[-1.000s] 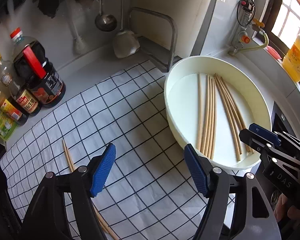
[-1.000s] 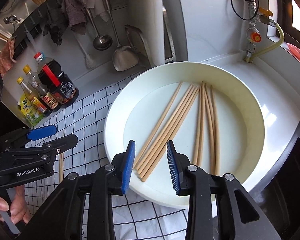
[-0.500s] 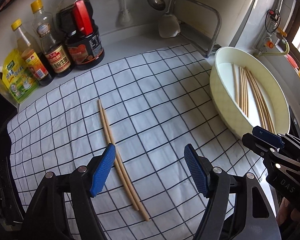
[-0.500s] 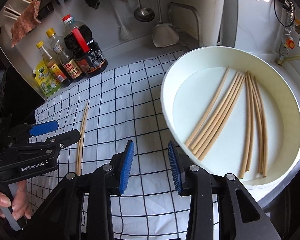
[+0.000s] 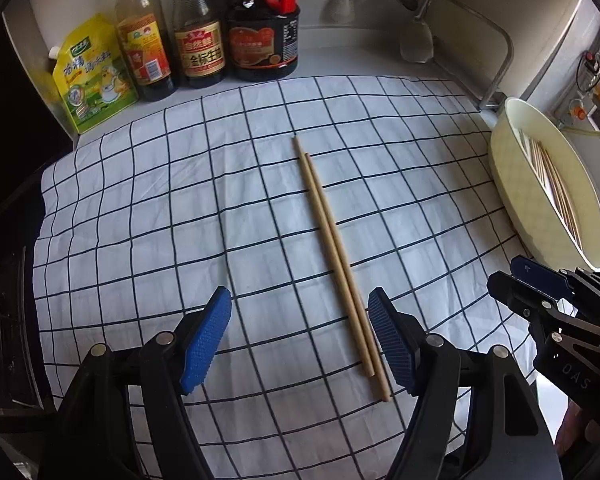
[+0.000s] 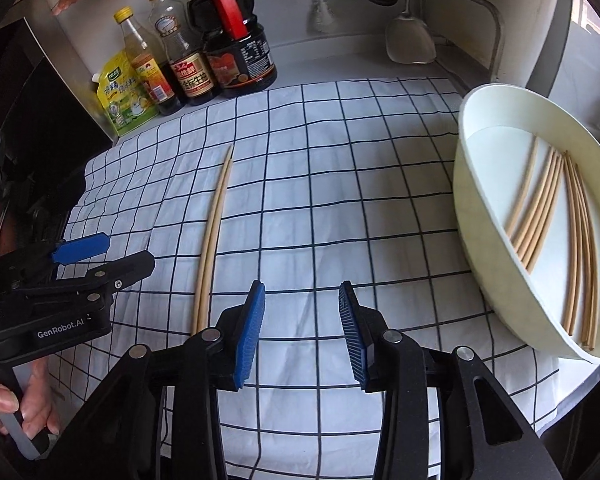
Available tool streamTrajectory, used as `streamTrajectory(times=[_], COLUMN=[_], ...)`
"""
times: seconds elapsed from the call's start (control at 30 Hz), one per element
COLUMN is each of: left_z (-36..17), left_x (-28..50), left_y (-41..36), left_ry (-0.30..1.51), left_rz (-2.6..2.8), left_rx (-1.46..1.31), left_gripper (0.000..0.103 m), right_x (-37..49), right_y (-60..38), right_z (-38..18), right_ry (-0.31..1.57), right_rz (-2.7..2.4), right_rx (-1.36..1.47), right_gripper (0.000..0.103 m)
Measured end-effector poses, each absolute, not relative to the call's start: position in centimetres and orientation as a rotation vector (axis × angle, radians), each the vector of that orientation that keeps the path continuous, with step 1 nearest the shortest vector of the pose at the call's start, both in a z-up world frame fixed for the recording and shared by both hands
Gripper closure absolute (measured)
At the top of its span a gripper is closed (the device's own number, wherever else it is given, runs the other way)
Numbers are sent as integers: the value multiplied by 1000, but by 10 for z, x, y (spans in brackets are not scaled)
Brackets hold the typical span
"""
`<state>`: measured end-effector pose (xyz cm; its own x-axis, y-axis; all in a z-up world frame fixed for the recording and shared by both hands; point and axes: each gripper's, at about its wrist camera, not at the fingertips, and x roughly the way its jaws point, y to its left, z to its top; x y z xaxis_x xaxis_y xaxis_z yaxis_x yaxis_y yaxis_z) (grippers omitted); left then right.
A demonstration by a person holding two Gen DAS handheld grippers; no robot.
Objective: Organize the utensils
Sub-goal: 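Move the right tool back to the last two chopsticks on the cloth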
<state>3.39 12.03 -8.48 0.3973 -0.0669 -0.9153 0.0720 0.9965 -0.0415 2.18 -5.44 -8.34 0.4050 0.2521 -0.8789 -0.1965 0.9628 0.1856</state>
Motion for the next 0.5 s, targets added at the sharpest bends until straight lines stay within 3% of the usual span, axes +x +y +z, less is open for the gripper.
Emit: streamTrajectory(times=[0.07, 0.5], left_z=[-88, -110], left_x=[32, 23], left_y=[130, 174], left_ry=[1164, 1181], left_rz=[-72, -6], left_rx=[-6, -33], left_gripper=[33, 29], right_x=[22, 24], right_y=[-46, 1], right_z=[-87, -126], right_ry=[1124, 1153], right_rz=[288, 308], right_rx=[51, 25], right_gripper=[61, 59])
